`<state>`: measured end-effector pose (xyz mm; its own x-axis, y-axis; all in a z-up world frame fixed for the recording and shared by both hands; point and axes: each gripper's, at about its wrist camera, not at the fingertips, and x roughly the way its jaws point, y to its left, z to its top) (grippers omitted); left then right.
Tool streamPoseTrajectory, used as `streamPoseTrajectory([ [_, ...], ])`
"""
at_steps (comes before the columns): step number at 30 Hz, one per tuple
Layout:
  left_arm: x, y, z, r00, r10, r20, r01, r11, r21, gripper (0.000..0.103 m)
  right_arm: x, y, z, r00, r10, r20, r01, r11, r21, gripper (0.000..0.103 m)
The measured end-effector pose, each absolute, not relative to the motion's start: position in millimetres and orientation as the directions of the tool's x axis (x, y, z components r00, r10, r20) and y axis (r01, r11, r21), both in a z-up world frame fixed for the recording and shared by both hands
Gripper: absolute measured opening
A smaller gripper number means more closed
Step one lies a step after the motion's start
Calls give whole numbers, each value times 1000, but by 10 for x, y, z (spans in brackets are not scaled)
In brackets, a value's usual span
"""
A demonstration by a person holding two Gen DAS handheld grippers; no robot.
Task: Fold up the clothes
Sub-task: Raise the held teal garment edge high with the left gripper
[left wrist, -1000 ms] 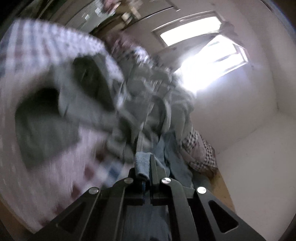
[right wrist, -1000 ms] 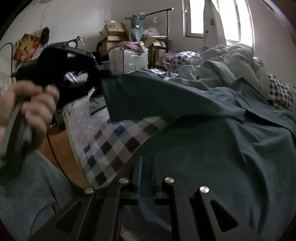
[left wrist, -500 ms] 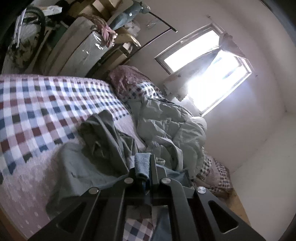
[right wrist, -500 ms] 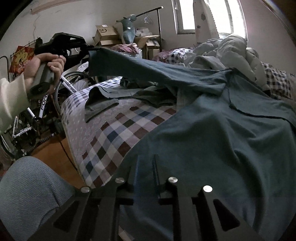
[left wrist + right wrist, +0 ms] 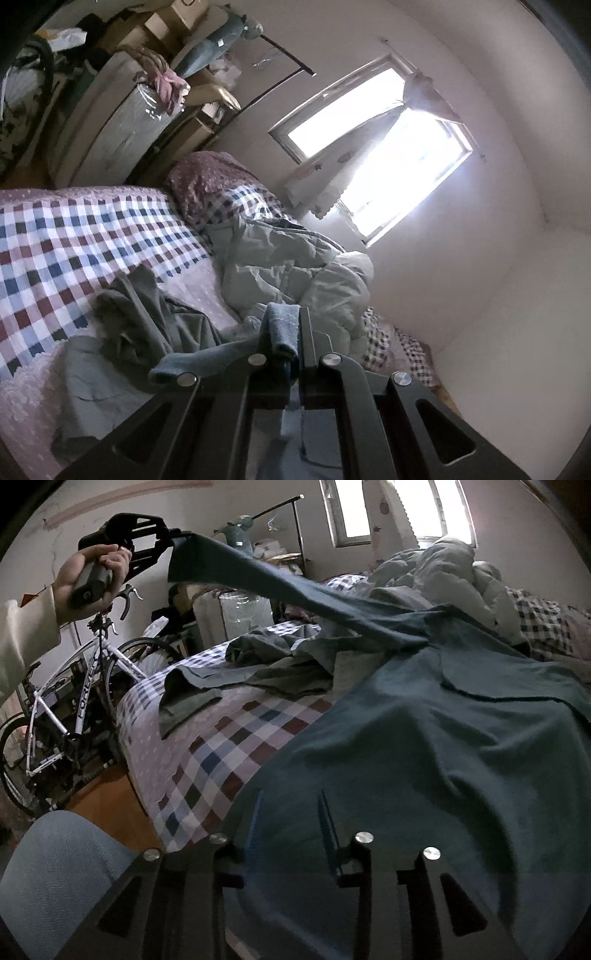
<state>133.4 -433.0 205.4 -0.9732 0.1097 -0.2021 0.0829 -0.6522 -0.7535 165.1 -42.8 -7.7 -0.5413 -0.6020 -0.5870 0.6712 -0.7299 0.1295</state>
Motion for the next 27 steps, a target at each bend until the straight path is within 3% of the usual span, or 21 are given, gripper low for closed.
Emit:
streamPoseTrajectory([
  [5, 1341, -4357, 2077, -975, 110, -193, 77, -647, -758, 1, 1498, -232, -23, -568, -585, -579, 619, -767, 169, 41],
  [14, 1229, -4421, 2175, -982, 105, -155, 66, -577, -814, 1, 1442, -51, -1, -566, -589, -577, 594, -776, 211, 41],
  [27, 1045, -3256, 2625, -944, 237, -229, -13, -720, -693, 1, 1522, 291, 177, -586, -605, -539, 605, -769, 206, 41],
])
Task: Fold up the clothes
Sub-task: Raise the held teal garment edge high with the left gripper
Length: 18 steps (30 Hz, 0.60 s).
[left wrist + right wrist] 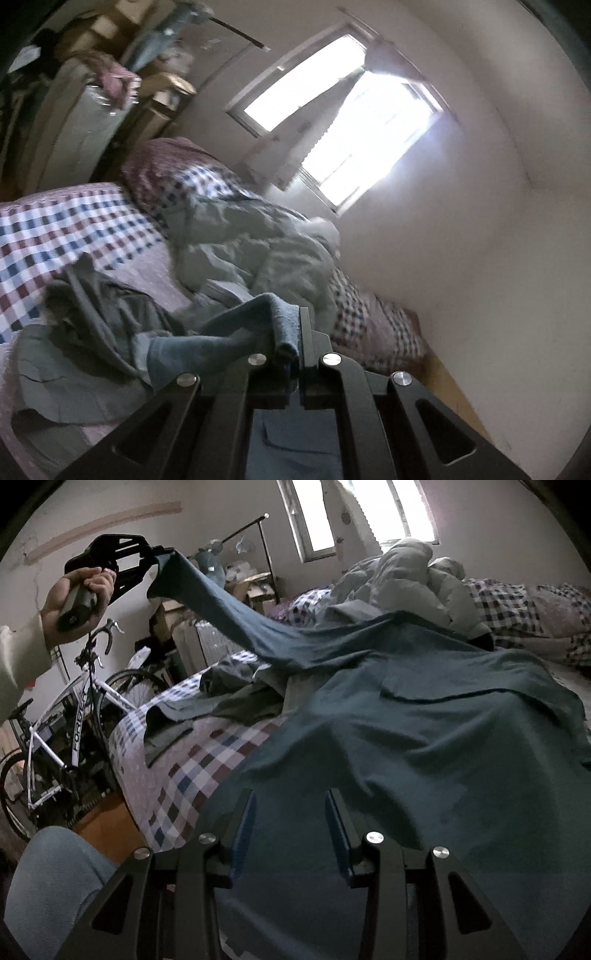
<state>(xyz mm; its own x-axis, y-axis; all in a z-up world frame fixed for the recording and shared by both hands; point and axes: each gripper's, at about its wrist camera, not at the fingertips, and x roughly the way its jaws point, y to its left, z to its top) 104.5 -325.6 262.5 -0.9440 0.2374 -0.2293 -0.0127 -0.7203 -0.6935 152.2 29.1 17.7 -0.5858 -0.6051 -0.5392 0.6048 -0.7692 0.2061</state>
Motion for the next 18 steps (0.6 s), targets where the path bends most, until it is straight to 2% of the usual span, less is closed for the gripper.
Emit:
streamPoseTrajectory([
  [10, 939, -1834, 3254, -877, 381, -293, -219, -860, -461, 1, 1417, 679, 378, -629, -617, -473, 556, -782, 282, 42],
  [18, 653, -663, 3394, -795, 486, -364, -377, -865, -332, 1, 1413, 1039, 517, -683, -596, -424, 510, -803, 308, 47],
])
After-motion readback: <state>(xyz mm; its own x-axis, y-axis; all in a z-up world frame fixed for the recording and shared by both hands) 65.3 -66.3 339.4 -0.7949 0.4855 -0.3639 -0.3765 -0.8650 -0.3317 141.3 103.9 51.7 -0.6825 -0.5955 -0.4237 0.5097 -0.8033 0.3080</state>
